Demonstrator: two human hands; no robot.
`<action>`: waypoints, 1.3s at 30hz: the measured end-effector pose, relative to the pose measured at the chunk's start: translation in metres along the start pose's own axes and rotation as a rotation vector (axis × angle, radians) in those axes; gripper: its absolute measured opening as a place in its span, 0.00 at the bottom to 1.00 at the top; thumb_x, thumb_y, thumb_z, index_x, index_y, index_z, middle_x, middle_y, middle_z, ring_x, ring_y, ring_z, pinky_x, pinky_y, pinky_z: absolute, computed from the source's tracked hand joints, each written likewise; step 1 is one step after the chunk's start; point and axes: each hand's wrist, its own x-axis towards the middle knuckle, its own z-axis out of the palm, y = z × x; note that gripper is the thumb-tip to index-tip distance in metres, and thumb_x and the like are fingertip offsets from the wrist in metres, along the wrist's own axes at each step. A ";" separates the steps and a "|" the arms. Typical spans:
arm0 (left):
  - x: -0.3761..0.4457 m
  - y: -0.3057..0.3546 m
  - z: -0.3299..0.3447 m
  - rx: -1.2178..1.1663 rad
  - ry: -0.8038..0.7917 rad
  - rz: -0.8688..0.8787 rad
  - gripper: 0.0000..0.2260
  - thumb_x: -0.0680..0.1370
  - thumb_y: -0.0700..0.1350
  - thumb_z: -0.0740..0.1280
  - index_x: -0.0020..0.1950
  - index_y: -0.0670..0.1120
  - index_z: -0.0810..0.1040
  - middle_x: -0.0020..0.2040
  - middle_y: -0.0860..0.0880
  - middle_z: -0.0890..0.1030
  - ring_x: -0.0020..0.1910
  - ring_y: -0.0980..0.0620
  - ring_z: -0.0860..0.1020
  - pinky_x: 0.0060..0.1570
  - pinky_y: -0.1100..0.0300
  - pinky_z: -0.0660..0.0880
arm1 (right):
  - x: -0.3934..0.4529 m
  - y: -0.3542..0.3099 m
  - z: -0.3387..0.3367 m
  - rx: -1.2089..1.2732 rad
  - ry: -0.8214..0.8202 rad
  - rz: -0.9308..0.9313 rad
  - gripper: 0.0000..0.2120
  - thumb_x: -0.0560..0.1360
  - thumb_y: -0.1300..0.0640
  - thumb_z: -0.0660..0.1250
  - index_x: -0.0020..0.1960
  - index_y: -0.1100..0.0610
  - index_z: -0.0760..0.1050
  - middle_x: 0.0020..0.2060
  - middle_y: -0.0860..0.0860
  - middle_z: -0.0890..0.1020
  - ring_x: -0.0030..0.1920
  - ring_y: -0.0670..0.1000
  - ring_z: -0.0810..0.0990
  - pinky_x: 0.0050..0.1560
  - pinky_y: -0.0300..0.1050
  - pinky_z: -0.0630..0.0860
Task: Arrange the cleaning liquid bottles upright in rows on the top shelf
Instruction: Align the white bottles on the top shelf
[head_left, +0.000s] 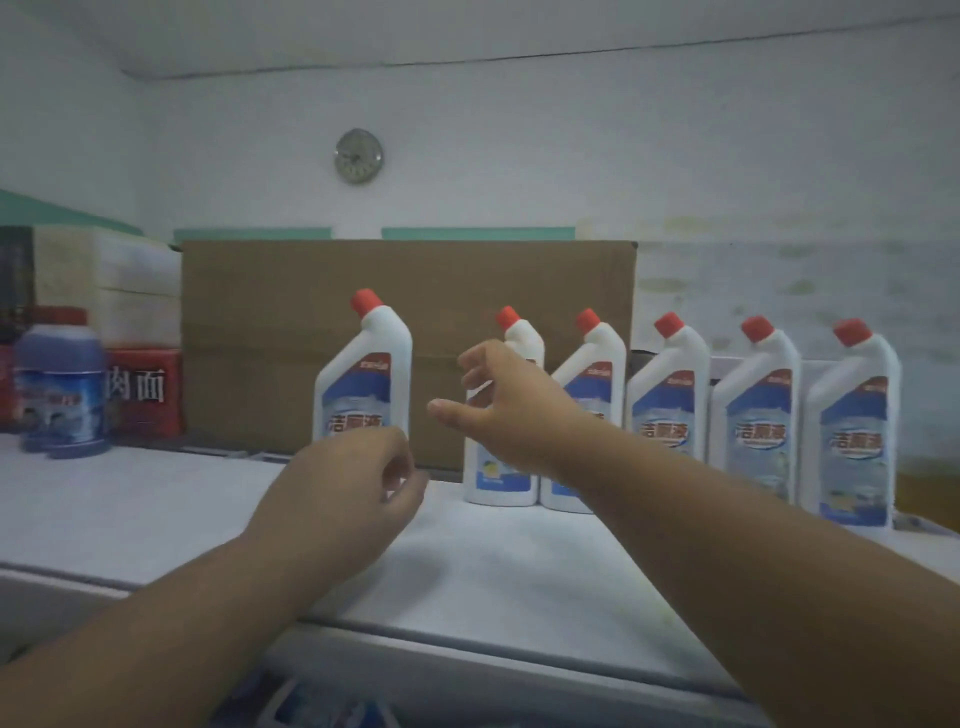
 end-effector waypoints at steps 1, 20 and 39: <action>0.003 -0.015 -0.004 -0.040 0.025 -0.027 0.08 0.77 0.59 0.67 0.47 0.57 0.71 0.46 0.59 0.77 0.48 0.56 0.77 0.56 0.56 0.78 | 0.007 -0.006 0.011 0.025 -0.015 0.041 0.29 0.74 0.41 0.71 0.70 0.50 0.66 0.60 0.47 0.77 0.56 0.48 0.78 0.54 0.44 0.78; 0.075 -0.034 0.048 -0.221 -0.433 0.181 0.18 0.75 0.54 0.73 0.62 0.52 0.74 0.51 0.58 0.79 0.47 0.56 0.77 0.49 0.60 0.74 | 0.008 0.031 0.010 0.232 0.135 0.317 0.18 0.72 0.54 0.76 0.60 0.48 0.77 0.50 0.45 0.85 0.50 0.48 0.84 0.54 0.52 0.82; 0.079 -0.026 0.086 -0.182 -0.387 0.153 0.15 0.77 0.57 0.70 0.54 0.53 0.68 0.47 0.56 0.75 0.49 0.53 0.76 0.47 0.58 0.72 | 0.005 0.050 0.006 -0.278 0.175 0.401 0.24 0.70 0.47 0.77 0.60 0.46 0.68 0.52 0.44 0.79 0.51 0.49 0.81 0.58 0.53 0.81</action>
